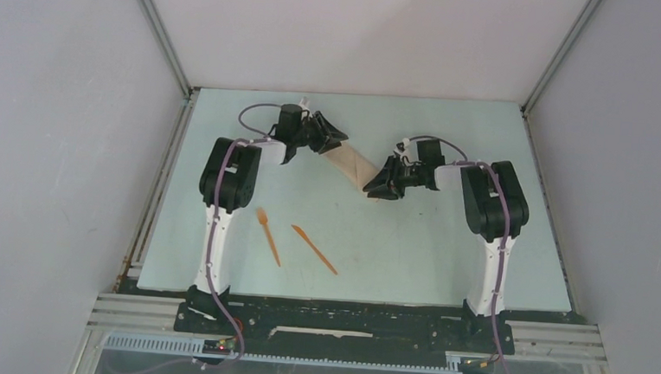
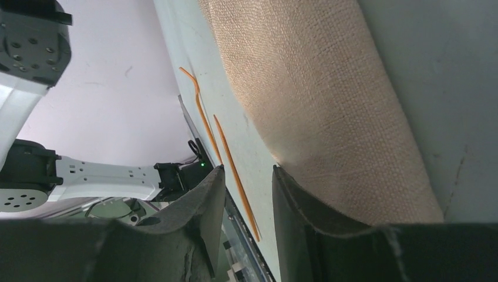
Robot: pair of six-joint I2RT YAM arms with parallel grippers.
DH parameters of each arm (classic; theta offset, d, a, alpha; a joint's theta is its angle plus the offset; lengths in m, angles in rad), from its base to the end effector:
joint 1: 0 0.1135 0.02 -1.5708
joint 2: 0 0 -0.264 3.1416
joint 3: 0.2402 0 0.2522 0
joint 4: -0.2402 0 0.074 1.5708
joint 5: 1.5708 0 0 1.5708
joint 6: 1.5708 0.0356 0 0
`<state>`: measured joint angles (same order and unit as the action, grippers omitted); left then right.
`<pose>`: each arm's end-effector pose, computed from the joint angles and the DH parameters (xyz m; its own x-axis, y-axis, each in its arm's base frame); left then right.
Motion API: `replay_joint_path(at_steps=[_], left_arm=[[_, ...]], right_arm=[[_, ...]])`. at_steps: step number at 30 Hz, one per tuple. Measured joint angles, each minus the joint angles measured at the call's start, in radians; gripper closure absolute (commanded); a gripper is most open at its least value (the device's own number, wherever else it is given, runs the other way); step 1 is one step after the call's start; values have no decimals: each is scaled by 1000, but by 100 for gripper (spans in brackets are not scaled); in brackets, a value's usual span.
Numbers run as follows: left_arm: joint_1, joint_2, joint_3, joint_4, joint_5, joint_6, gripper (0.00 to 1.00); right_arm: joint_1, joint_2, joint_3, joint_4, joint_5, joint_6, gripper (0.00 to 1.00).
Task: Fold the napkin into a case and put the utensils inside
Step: Smooth out the fork at the center of the board, then pick up the fork from the center of the board.
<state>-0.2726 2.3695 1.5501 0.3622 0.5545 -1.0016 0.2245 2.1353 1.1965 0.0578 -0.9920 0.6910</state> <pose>0.4897 -0.1564 0.1136 -0.8052 -0.5185 -0.2878 0.0105 0.4728 -0.8811 0.3968 0.1212 0.1022 -0.9881 0.1320 -0.0789 -0.0148 0.4290 0.9032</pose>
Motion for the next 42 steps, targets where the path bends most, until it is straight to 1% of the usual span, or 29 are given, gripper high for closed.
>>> replay_joint_path(at_steps=[3, 6, 8, 11, 12, 15, 20, 23, 25, 27, 28, 29, 31, 33, 34, 35, 37, 40, 42], left_arm=[[0, -13, 31, -29, 18, 40, 38], [0, -51, 26, -67, 37, 71, 33], [0, -110, -7, -93, 50, 88, 29], [0, -238, -71, -135, 52, 121, 24], [0, -298, -102, -153, 51, 136, 21], [0, -488, -198, -202, 43, 180, 18], [0, -899, -434, -355, -24, 277, 20], [-4, -1110, -584, -489, -85, 299, 20], [-18, -1240, -687, -594, -152, 287, 19], [-47, -1391, -797, -755, -256, 244, 18], [-61, -1450, -828, -830, -309, 219, 12], [-73, -1509, -853, -911, -365, 192, 1], [-82, -1604, -874, -1049, -479, 140, 0], [-82, -1653, -874, -1146, -592, 83, 0], [-82, -1658, -873, -1161, -612, 73, 0], [-82, -1653, -871, -1179, -638, 57, 0], [-82, -1580, -857, -1207, -678, 25, 2], [-82, -1404, -826, -1216, -716, -10, 14], [-82, -1302, -814, -1209, -737, -23, 25]], right_arm=[[0, -23, -3, -18, 5, -9, 54], [0, -62, -4, -23, 9, -10, 53], [-1, -76, -4, -16, 11, -10, 52], [4, -66, -3, -16, 24, -13, 50], [8, -55, -3, -16, 29, -15, 49], [16, -19, -4, -17, 51, -20, 47], [29, -40, -2, -43, 79, -43, 39], [50, -108, 6, -140, 138, -90, 31], [75, -190, 8, -216, 193, -130, 30], [113, -281, 13, -281, 251, -172, 30], [140, -325, 19, -312, 282, -190, 30], [172, -368, 27, -338, 316, -210, 30], [242, -436, 31, -366, 370, -241, 30], [301, -481, 8, -368, 398, -254, 31], [314, -490, -3, -369, 400, -256, 31], [328, -503, -29, -361, 400, -257, 31], [333, -524, -98, -362, 403, -256, 31], [318, -537, -168, -378, 417, -255, 31], [309, -560, -204, -386, 429, -256, 31]])
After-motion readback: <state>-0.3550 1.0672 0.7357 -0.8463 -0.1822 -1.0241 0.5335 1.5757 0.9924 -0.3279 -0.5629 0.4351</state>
